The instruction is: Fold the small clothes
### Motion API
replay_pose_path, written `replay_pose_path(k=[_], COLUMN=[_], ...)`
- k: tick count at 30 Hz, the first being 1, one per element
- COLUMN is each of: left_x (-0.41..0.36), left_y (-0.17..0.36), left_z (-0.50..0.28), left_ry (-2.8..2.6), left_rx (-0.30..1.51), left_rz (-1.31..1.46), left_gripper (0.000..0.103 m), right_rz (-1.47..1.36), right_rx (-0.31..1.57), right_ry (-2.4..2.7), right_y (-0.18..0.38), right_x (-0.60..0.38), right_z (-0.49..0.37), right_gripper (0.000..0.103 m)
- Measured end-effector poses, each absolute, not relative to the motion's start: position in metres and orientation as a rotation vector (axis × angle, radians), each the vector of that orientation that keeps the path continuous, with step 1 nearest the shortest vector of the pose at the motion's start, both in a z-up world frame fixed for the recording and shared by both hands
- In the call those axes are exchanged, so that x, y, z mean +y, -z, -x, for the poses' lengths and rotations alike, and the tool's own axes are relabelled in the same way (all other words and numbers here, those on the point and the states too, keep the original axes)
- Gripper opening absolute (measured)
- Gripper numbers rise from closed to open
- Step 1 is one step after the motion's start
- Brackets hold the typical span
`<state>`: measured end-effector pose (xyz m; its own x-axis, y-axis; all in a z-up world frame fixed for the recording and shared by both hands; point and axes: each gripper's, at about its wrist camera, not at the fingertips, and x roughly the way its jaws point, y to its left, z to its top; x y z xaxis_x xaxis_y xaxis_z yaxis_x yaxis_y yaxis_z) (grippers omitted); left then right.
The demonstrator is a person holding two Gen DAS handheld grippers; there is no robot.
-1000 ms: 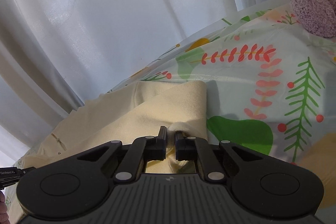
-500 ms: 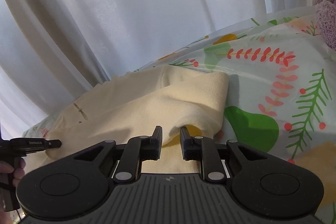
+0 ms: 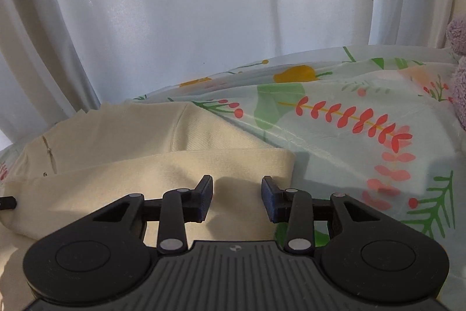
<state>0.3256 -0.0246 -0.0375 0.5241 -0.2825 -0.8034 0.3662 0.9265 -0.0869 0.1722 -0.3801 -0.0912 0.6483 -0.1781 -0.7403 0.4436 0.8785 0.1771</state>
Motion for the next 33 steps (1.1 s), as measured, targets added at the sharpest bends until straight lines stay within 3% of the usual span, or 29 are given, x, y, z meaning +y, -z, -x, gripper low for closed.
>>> replay_pose_path(k=[2, 3, 6, 14, 19, 25, 27, 29, 32, 33], left_x=[-0.023, -0.022, -0.023, -0.02, -0.019, -0.003, -0.002, 0.004, 0.026, 0.036], left_y=[0.038, 0.038, 0.037, 0.023, 0.036, 0.035, 0.04, 0.041, 0.035, 0.034], left_z=[-0.326, -0.326, -0.322, -0.317, -0.32, -0.313, -0.315, -0.315, -0.311, -0.309], left_ry=[0.396, 0.4, 0.407, 0.341, 0.335, 0.334, 0.308, 0.255, 0.23, 0.225], left_rx=[0.944, 0.939, 0.914, 0.806, 0.881, 0.9, 0.918, 0.923, 0.933, 0.94], left_rz=[-0.089, -0.088, -0.105, -0.163, -0.194, -0.087, -0.075, -0.056, 0.055, 0.106], left_gripper=[0.006, 0.006, 0.006, 0.006, 0.007, 0.022, 0.032, 0.057, 0.063, 0.066], right_rz=[-0.298, -0.265, -0.197, -0.238, -0.211, -0.173, -0.11, -0.028, -0.031, -0.062], right_rx=[0.796, 0.797, 0.793, 0.613, 0.678, 0.682, 0.764, 0.736, 0.749, 0.731], right_ry=[0.36, 0.356, 0.338, 0.348, 0.361, 0.202, 0.236, 0.277, 0.32, 0.316], right_y=[0.093, 0.093, 0.094, 0.075, 0.082, 0.078, 0.095, 0.099, 0.089, 0.085], right_x=[-0.375, -0.372, -0.367, -0.364, -0.363, -0.332, -0.325, -0.318, -0.312, -0.31], right_z=[-0.178, -0.179, -0.184, -0.18, -0.184, -0.159, -0.163, -0.161, -0.158, -0.152], right_gripper=[0.031, 0.013, 0.003, 0.0, 0.0, 0.0, 0.001, 0.003, 0.006, 0.015])
